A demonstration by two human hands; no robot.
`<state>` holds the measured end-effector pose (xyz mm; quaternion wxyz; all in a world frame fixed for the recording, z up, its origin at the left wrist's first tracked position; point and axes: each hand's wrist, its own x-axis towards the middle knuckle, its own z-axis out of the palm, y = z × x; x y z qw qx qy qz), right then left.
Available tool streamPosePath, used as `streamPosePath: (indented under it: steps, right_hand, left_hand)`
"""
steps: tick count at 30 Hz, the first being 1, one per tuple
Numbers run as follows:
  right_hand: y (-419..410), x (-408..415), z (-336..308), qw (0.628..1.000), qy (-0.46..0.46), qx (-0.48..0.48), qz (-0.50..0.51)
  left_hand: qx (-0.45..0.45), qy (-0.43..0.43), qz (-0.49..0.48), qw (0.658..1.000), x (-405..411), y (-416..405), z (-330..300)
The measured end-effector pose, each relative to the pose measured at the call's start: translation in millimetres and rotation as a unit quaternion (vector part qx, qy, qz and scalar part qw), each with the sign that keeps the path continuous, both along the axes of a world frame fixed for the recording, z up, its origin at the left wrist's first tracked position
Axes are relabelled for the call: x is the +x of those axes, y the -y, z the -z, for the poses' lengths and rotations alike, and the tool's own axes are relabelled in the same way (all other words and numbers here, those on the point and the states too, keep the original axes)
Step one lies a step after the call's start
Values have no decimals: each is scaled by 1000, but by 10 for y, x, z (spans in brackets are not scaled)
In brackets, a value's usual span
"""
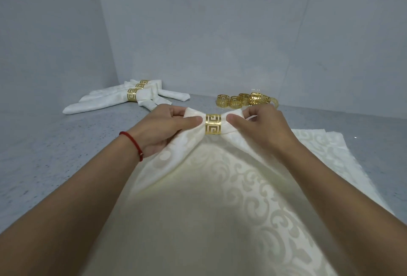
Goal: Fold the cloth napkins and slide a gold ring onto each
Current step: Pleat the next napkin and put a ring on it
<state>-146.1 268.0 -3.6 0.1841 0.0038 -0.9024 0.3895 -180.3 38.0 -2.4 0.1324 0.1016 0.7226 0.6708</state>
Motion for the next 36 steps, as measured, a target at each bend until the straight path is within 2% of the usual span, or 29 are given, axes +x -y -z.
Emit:
streamPosePath:
  steps: [6, 10, 14, 19, 24, 28, 31, 36]
  right_hand:
    - [215, -149, -231, 984, 130, -88, -86]
    - [633, -337, -255, 974, 150, -115, -127]
    - [1240, -555, -135, 968, 154, -147, -134]
    - [1956, -821, 133, 957, 165, -206, -123]
    - [2315, -1214, 184, 960, 166, -201, -100]
    - [2434, -1592, 152, 980, 111, -153, -64]
    - [2470, -1878, 104, 992, 84, -88, -27]
    - [2465, -2208, 102, 992, 124, -33, -5]
  left_hand:
    - [-40, 31, -14, 999, -111, 282, -265]
    - [-86, 68, -15, 994, -218, 703, -498]
    - [-124, 91, -66, 986, -407, 1273, -553]
    - [-255, 39, -142, 956, -704, 1772, -444]
    - [-348, -37, -208, 914, -1196, 1899, -296]
    - [-391, -93, -271, 875, -1567, 1871, -267]
    - [-406, -98, -286, 863, -1775, 1896, -229]
    - [-390, -102, -284, 870, -2012, 1875, -12]
